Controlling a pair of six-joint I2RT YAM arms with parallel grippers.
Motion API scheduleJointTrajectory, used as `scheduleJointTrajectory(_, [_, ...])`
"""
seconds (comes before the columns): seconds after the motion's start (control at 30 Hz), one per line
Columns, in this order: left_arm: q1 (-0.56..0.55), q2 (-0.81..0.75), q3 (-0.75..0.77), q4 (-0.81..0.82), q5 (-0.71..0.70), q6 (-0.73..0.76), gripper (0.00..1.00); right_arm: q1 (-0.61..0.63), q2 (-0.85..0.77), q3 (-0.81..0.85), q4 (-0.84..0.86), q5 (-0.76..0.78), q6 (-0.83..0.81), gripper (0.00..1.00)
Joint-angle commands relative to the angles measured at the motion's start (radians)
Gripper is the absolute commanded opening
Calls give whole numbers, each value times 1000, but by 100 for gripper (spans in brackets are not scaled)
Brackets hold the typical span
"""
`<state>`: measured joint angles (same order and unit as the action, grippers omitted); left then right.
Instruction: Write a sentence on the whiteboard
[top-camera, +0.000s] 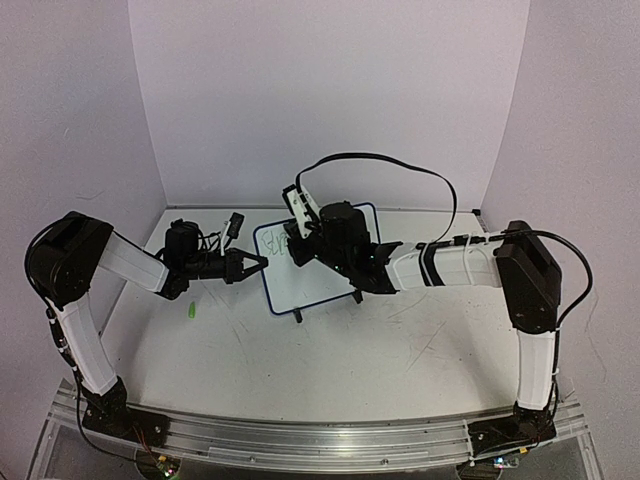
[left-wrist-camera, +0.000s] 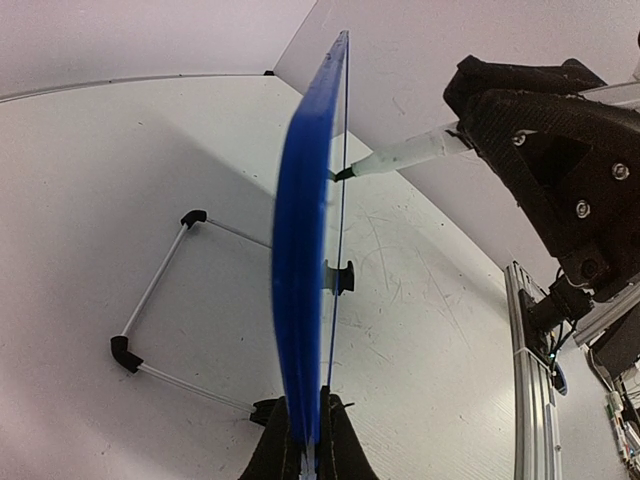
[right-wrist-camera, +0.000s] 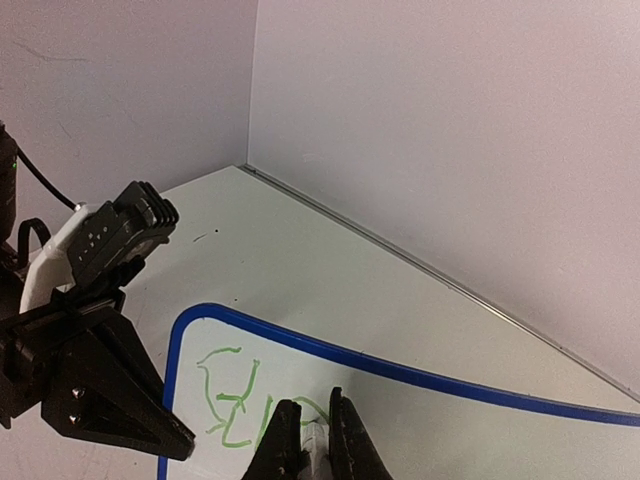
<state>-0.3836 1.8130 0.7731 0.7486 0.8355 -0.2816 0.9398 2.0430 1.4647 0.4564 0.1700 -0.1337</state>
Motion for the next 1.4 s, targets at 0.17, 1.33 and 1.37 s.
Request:
scheduleJointTrajectory(0.17, [-2, -18, 19, -47, -40, 73, 0, -11, -4, 6, 12, 92, -5, 0])
scheduleJointTrajectory(1.33, [-2, -13, 28, -52, -37, 72, 0, 0, -29, -64, -13, 17, 85, 0])
scheduleJointTrajectory(1.37, [-2, -13, 28, -52, -37, 72, 0, 0, -26, -63, -14, 17, 87, 0])
